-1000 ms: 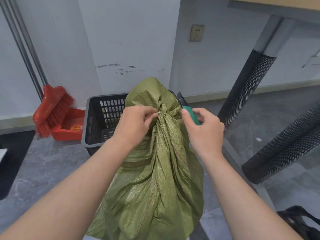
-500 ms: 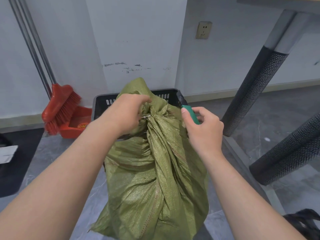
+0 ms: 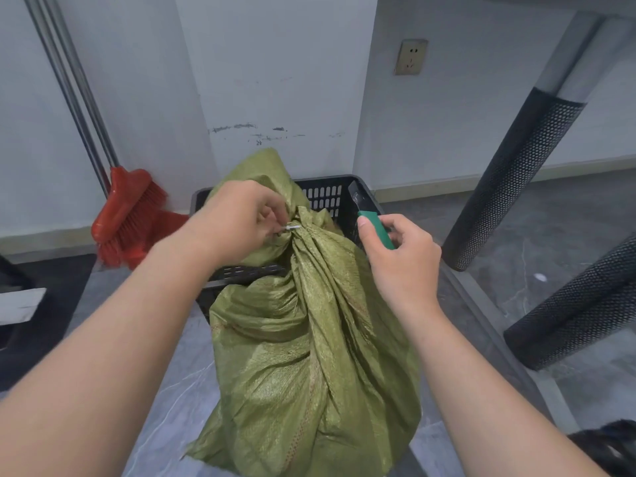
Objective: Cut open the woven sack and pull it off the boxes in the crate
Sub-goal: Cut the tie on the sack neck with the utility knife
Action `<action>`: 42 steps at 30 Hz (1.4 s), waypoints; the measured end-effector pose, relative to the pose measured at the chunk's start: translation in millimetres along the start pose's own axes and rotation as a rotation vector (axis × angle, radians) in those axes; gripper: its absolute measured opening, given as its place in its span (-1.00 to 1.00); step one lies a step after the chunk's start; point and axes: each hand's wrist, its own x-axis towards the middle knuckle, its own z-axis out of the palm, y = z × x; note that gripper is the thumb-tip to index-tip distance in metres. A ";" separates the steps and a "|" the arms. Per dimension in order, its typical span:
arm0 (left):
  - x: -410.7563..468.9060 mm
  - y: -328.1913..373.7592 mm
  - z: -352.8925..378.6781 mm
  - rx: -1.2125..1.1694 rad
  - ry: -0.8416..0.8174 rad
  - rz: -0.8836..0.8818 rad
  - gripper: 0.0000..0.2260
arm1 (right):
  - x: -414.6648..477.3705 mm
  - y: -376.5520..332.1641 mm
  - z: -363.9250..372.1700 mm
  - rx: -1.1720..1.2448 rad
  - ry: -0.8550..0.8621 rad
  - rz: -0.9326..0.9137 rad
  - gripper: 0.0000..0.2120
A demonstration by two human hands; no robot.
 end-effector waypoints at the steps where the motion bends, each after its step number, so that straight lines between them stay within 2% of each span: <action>1: 0.1 -3.3 7.4 -0.077 0.038 -0.014 -0.85 | -1.7 -2.2 0.8 0.008 -0.009 -0.009 -0.74; 3: -0.3 -5.5 19.6 -0.273 0.088 -0.043 -0.84 | -4.6 -6.2 3.0 0.019 -0.028 -0.013 -0.73; 5: -1.3 0.1 25.9 -0.471 0.119 -0.043 -0.85 | -5.7 -7.4 7.1 0.002 -0.059 0.006 -0.54; 7: -1.3 9.1 28.1 -0.567 0.152 -0.019 -0.87 | -5.0 -6.2 12.5 -0.055 -0.091 0.014 -0.32; 9: -1.2 14.7 30.1 -0.531 0.164 0.004 -0.88 | -4.1 -5.3 16.3 -0.106 -0.085 0.032 -0.40; 12: 1.9 9.1 30.4 -0.192 0.195 0.076 -0.86 | -1.8 -3.3 18.7 -0.104 -0.022 0.059 -0.62; 15: 5.3 0.8 21.6 0.082 0.146 0.071 -0.75 | 2.4 -0.6 16.4 -0.080 0.031 0.122 -0.69; 18: 5.2 -3.4 9.2 0.164 0.086 -0.016 -0.72 | 4.1 2.9 14.1 -0.031 0.048 0.161 -0.68; 25: 2.1 7.1 -15.6 -0.069 0.171 -0.110 -0.77 | 2.8 3.0 19.0 0.202 -0.055 0.125 -0.47; 27: 1.1 16.1 -20.8 -0.138 0.220 -0.108 -0.79 | 4.7 2.7 17.4 0.293 -0.060 0.136 -0.55; 30: 0.7 32.0 -28.9 -0.285 0.283 -0.132 -0.80 | 9.9 1.8 5.1 0.344 -0.056 0.142 -0.78; 34: 0.9 54.8 -37.8 -0.503 0.337 -0.127 -0.78 | 18.2 1.0 -13.8 0.528 -0.086 0.277 -0.70; 40: -5.8 91.8 -44.1 -0.501 0.335 -0.031 -0.80 | 33.4 16.2 -34.0 0.563 -0.138 0.423 -0.88; 42: -11.1 102.4 -51.5 -0.424 0.347 0.020 -0.81 | 35.7 23.8 -38.3 0.558 -0.171 0.422 -0.85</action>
